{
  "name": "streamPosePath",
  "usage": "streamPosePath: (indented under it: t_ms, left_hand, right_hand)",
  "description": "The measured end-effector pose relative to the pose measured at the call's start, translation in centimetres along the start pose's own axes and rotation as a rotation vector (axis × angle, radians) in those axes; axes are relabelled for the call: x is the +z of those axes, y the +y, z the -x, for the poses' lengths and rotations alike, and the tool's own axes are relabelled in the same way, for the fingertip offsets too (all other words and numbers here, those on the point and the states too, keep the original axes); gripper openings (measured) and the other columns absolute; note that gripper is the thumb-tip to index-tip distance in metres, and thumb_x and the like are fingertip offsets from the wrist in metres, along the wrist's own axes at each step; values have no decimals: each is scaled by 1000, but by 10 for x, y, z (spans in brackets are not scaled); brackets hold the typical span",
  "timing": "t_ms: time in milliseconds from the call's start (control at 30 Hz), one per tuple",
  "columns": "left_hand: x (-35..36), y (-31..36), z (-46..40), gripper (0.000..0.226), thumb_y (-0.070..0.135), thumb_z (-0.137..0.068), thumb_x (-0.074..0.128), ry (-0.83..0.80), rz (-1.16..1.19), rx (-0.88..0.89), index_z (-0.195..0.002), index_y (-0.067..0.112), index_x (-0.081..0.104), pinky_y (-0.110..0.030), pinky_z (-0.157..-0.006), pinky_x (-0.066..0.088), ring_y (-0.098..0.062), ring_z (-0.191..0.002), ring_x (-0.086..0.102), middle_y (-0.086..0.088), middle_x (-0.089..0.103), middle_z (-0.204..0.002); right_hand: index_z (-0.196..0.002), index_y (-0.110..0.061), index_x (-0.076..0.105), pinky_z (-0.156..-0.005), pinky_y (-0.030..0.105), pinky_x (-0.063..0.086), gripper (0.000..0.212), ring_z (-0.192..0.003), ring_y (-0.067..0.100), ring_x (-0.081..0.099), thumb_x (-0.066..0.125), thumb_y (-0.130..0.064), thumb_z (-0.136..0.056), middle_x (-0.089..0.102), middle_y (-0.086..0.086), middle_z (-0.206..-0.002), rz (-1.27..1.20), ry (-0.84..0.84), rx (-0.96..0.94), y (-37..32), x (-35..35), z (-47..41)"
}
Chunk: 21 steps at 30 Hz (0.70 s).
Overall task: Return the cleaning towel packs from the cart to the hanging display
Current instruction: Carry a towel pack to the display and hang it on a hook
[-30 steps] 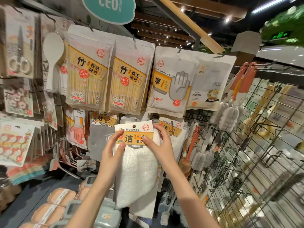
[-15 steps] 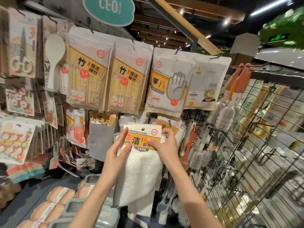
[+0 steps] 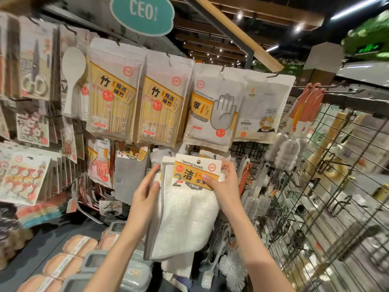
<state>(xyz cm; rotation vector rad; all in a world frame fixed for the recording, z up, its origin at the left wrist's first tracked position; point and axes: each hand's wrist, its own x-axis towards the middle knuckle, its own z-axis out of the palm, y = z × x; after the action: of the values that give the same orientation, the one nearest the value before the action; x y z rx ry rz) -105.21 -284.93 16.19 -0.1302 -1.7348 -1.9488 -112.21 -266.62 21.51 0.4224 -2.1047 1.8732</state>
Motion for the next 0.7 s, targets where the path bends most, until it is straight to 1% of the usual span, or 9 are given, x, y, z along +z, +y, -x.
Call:
streamPosePath:
  t_ms: [67, 133, 233, 333, 367, 433, 500, 633, 700]
  left_hand:
    - [2, 3, 0, 35, 27, -96, 48, -6, -7, 14, -126, 44, 50, -34, -110, 34, 4, -128, 43, 28, 53, -132]
    - [3, 5, 0, 34, 31, -93, 50, -23, -5, 18, -124, 46, 51, -29, -106, 36, 6, -125, 46, 31, 54, -129]
    - [4, 8, -1, 37, 27, -93, 53, -48, -22, 22, -124, 47, 52, -23, -104, 36, 9, -124, 45, 33, 53, -129]
    - [6, 11, -1, 39, 29, -90, 56, -55, -72, 60, -124, 49, 52, -9, -98, 37, 12, -123, 43, 35, 52, -129]
    - [6, 11, -1, 39, 32, -88, 56, -44, -80, 72, -123, 48, 53, -6, -96, 38, 12, -123, 44, 34, 52, -128]
    - [8, 11, -1, 37, 31, -89, 58, -4, -84, 84, -123, 44, 55, -7, -94, 39, 11, -121, 46, 32, 55, -126]
    - [8, 9, -1, 35, 25, -91, 59, 33, -84, 92, -122, 40, 57, -2, -88, 39, 12, -118, 49, 31, 58, -123]
    - [7, 3, -2, 34, 21, -92, 61, 93, -93, 77, -124, 32, 59, 1, -82, 38, 11, -114, 52, 26, 61, -121]
    - [6, 0, -2, 35, 20, -91, 61, 130, -88, 63, -125, 30, 59, 0, -83, 39, 11, -114, 52, 21, 61, -123]
  right_hand:
    - [-91, -28, 45, -63, 5, 46, 44, -87, -5, 59, 76, -1, -73, 59, 0, -102, -25, -7, -15, 0, -4, -1]
    - [-92, -29, 46, -63, 7, 47, 45, -94, 7, 61, 76, -2, -74, 60, 4, -105, -38, -13, -29, 1, -7, -2]
    - [-95, -32, 47, -68, 12, 51, 45, -101, 15, 62, 77, -6, -74, 60, 6, -110, -60, -15, -26, 2, -10, -4]
    - [-96, -33, 47, -73, 17, 53, 45, -103, 17, 62, 77, -8, -75, 61, 6, -111, -63, -15, -21, 4, -12, -7]
    - [-96, -33, 47, -75, 19, 54, 45, -102, 17, 62, 77, -8, -75, 61, 6, -111, -61, -14, -23, 5, -12, -8]
    - [-97, -33, 45, -78, 22, 54, 45, -102, 16, 62, 76, -8, -75, 60, 5, -111, -53, -8, -26, 6, -15, -9]
    - [-97, -34, 45, -84, 28, 53, 45, -103, 16, 61, 73, -6, -78, 59, 4, -111, -44, -2, -19, 10, -18, -11]
    - [-97, -34, 46, -93, 42, 51, 41, -108, 24, 60, 66, -1, -83, 58, 6, -117, -49, -7, 43, 19, -27, -15]
    - [-97, -34, 46, -92, 40, 51, 40, -108, 22, 59, 64, -1, -84, 58, 1, -115, -51, -12, 54, 25, -33, -17]
